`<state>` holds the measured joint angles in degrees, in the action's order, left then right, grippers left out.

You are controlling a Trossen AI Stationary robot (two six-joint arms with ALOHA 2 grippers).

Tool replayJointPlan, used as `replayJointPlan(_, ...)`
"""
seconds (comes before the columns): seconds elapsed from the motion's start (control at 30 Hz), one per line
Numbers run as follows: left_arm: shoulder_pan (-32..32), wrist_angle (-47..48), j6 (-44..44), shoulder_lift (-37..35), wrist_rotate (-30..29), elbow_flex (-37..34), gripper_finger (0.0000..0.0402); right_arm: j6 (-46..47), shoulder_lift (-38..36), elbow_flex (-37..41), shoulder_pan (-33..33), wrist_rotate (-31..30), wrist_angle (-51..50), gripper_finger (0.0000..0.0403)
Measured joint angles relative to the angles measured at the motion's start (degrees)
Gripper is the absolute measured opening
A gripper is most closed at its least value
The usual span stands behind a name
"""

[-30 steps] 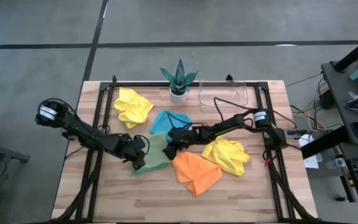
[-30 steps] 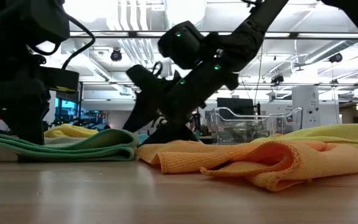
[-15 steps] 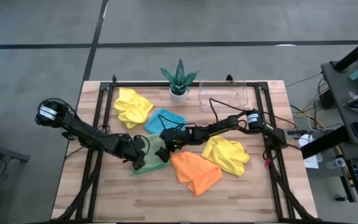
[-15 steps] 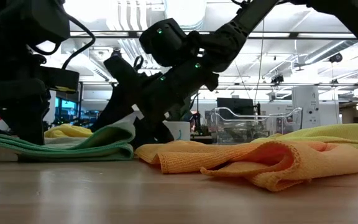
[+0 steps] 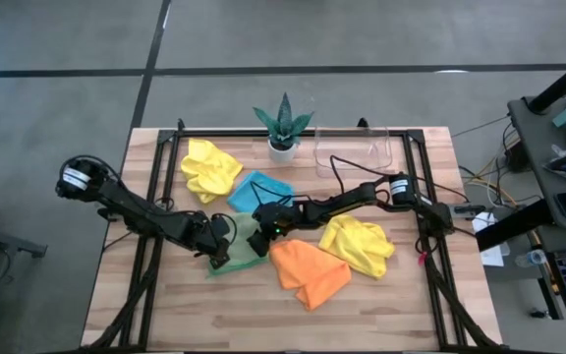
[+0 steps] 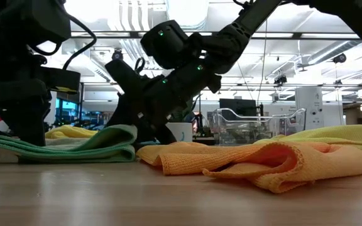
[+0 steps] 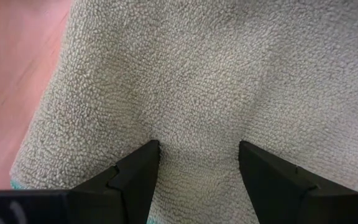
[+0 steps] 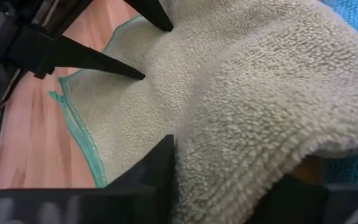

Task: Fold microfiber towels
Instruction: Put the green microfiber towel into the transparent bin

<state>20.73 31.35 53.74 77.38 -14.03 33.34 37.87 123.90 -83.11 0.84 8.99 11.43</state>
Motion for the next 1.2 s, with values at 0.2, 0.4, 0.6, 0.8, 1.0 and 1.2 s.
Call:
replayJointPlan(0.2, 0.0, -0.5, 0.0, 0.0, -0.4, 0.0, 0.0207, -1.2, 0.0, 0.0, 0.0, 0.0, -0.2, 0.0029)
replayJointPlan(0.4, 0.0, -0.6, -0.2, -0.6, -0.6, 1.1, 0.0207, -3.5, -0.7, 0.0, 0.1, 0.1, -1.0, 0.0014)
replayJointPlan(0.6, 0.1, -0.5, -0.5, -3.8, 0.3, 1.7, 0.0207, -7.8, -3.6, 0.1, 1.3, 0.1, -4.8, 0.0014)
replayJointPlan(0.8, 0.5, -0.4, -1.2, -8.9, 0.2, 1.8, 0.0207, -11.5, -6.7, 0.1, 2.1, 0.1, -11.2, 0.0014)
replayJointPlan(1.0, 0.7, -0.6, -1.6, -13.5, -4.2, 1.8, 0.0207, -13.7, -7.8, 0.1, 2.1, 0.0, -15.6, 0.0013)
replayJointPlan(1.2, 0.8, -0.6, -2.4, -15.3, -9.0, 1.8, 0.0207, -14.0, -9.5, 0.1, 2.3, 3.1, -15.8, 0.0013)
